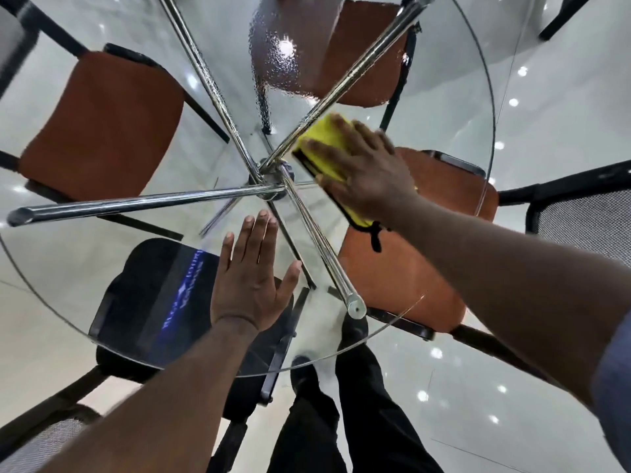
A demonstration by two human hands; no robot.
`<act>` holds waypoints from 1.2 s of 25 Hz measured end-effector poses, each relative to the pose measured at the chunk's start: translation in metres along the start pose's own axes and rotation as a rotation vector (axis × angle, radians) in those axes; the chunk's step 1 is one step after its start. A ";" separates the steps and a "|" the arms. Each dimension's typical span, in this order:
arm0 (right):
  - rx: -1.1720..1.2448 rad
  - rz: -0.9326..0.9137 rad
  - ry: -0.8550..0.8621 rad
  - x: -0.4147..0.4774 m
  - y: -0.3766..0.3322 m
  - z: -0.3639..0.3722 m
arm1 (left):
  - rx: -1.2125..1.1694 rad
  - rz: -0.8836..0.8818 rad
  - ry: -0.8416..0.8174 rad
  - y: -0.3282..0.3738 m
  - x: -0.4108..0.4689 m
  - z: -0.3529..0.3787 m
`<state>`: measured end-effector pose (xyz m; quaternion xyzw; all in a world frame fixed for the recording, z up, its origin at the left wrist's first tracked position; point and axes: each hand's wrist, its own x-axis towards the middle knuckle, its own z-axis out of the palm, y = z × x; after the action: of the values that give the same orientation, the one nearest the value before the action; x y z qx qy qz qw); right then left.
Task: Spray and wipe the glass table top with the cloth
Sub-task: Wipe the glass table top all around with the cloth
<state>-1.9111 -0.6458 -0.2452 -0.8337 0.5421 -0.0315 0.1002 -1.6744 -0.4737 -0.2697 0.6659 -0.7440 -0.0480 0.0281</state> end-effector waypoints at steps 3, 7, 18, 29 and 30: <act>-0.018 0.340 0.049 -0.027 0.038 -0.009 | -0.005 0.002 -0.022 0.000 -0.002 0.000; 0.146 0.795 0.065 -0.089 0.051 -0.018 | -0.024 -0.003 -0.009 -0.001 -0.001 -0.001; 0.799 1.102 -0.208 -0.257 -0.024 -0.089 | -0.049 0.060 -0.298 0.021 0.012 -0.075; 0.676 1.044 0.108 -0.442 0.038 -0.312 | -0.328 0.504 -0.083 0.225 0.017 -0.285; 0.672 1.044 0.147 -0.458 0.049 -0.326 | -0.326 0.549 -0.079 0.248 0.020 -0.302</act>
<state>-2.1957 -0.2918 0.0896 -0.3774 0.8440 -0.2043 0.3216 -1.8902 -0.4767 0.0565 0.4246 -0.8790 -0.1829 0.1172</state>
